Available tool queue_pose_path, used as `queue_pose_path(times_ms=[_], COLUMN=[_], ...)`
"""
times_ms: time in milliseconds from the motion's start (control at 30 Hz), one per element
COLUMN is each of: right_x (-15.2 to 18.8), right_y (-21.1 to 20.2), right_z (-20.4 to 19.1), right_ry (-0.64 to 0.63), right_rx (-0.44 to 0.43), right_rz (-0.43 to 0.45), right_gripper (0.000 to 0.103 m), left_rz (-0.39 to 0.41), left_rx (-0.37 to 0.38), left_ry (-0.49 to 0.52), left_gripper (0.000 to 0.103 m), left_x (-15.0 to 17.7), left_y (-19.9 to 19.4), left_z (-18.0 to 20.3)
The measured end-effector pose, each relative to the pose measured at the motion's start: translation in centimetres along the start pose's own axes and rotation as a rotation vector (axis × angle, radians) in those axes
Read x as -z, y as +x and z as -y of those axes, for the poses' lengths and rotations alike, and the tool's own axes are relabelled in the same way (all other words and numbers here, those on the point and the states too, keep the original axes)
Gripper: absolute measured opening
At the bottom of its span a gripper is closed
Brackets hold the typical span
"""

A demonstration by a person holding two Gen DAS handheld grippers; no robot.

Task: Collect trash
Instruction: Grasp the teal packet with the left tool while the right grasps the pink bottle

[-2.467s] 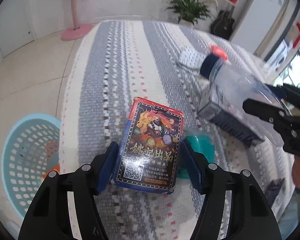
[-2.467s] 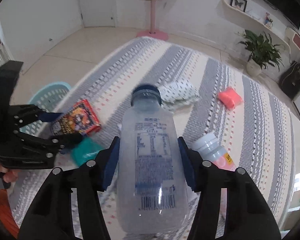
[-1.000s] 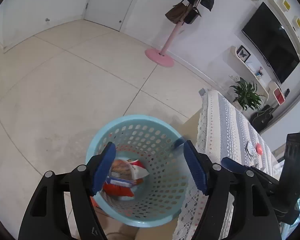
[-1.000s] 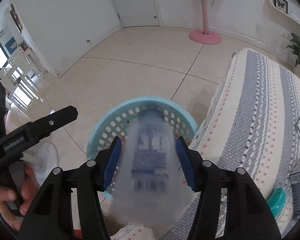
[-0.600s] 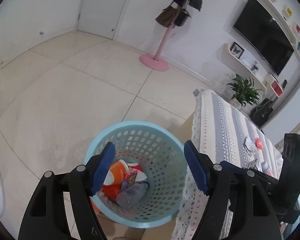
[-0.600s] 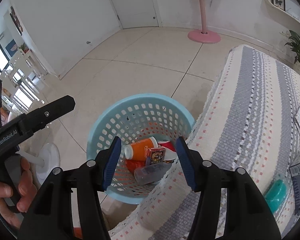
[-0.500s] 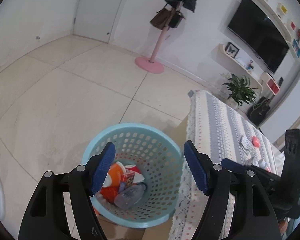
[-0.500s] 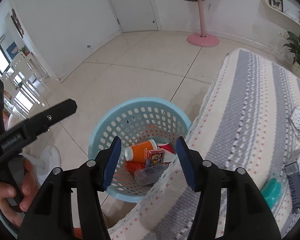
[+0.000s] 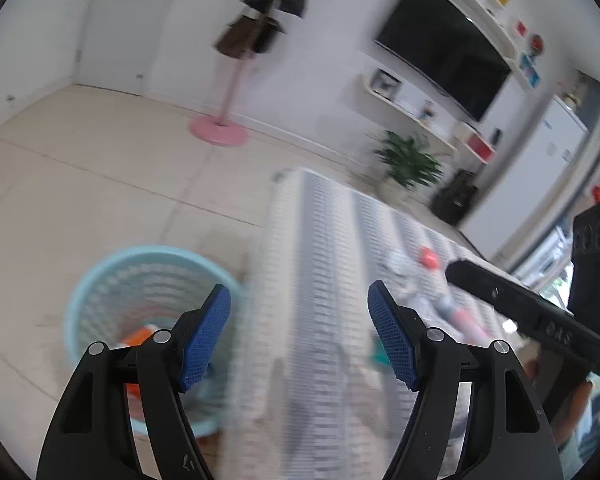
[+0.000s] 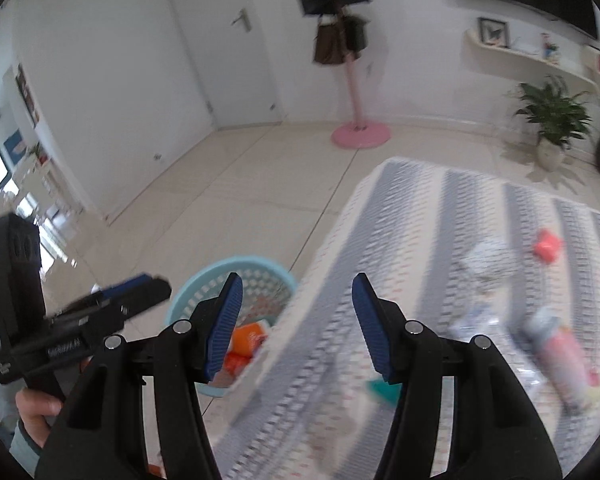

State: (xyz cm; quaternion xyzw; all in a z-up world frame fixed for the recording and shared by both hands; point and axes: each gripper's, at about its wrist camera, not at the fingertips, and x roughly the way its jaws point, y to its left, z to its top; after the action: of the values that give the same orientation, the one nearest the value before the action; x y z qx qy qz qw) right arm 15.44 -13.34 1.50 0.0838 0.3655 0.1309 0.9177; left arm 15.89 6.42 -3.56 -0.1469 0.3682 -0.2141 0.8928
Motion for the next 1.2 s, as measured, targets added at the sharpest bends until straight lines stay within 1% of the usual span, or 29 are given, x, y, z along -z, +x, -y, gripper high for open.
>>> queue_pose_path(times_ms=[100, 133, 200, 233, 333, 467, 567, 700, 800, 867, 933, 1033, 1133, 1200], right_x=[-0.1, 0.0, 0.3, 0.4, 1.2, 2.6, 3.8, 5.1, 5.9, 6.5, 7.0, 7.5, 8.0, 8.3], right_y=[-2.7, -3.4, -4.4, -4.8, -5.8, -6.2, -5.9, -5.0, -4.0, -3.0, -2.0, -0.9, 0.1, 0.6], right_z=[3.8, 5.2, 7.8, 9.3, 13.2, 17.2, 19.8, 22.7, 24.1, 25.0, 25.4, 25.1, 24.7, 24.9], right_ry=[0.016, 0.022, 0.035, 0.04, 0.047, 0.026, 0.014, 0.026, 0.044, 0.043, 0.028, -0.021, -0.063, -0.061], right_rx=[0.057, 0.079, 0.11, 0.135, 0.206, 0.299, 0.336, 0.348, 0.327, 0.314, 0.279, 0.259, 0.275, 0.279], right_rz=[0.037, 0.042, 0.038, 0.033, 0.021, 0.004, -0.022, -0.063, -0.103, -0.139, -0.176, -0.23, -0.268, -0.29], right_gripper=[0.054, 0.054, 0.054, 0.054, 0.054, 0.054, 0.054, 0.054, 0.054, 0.057, 0.063, 0.063, 0.063, 0.063], left_rz=[-0.033, -0.055, -0.083, -0.113, -0.174, -0.244, -0.296, -0.348, -0.382, -0.401, -0.41, -0.424, -0.415, -0.411], left_rx=[0.031, 0.044, 0.051, 0.06, 0.069, 0.065, 0.041, 0.003, -0.034, -0.055, -0.081, -0.101, -0.117, -0.13], left_ry=[0.045, 0.07, 0.104, 0.12, 0.148, 0.171, 0.195, 0.212, 0.236, 0.256, 0.264, 0.264, 0.273, 0.281], left_gripper=[0.069, 0.069, 0.069, 0.069, 0.069, 0.069, 0.069, 0.069, 0.069, 0.069, 0.069, 0.067, 0.066, 0.061], left_x=[0.4, 0.7, 1.3, 1.8, 3.1, 4.3, 5.6, 7.0, 7.9, 8.4, 8.7, 9.0, 9.1, 9.1], left_y=[1.4, 2.2, 3.5, 4.6, 7.4, 10.9, 13.3, 15.8, 17.3, 18.1, 18.9, 19.7, 19.9, 20.1], left_z=[3.4, 5.0, 6.6, 7.8, 9.9, 11.6, 12.2, 12.6, 12.8, 12.9, 12.9, 12.7, 13.0, 13.3])
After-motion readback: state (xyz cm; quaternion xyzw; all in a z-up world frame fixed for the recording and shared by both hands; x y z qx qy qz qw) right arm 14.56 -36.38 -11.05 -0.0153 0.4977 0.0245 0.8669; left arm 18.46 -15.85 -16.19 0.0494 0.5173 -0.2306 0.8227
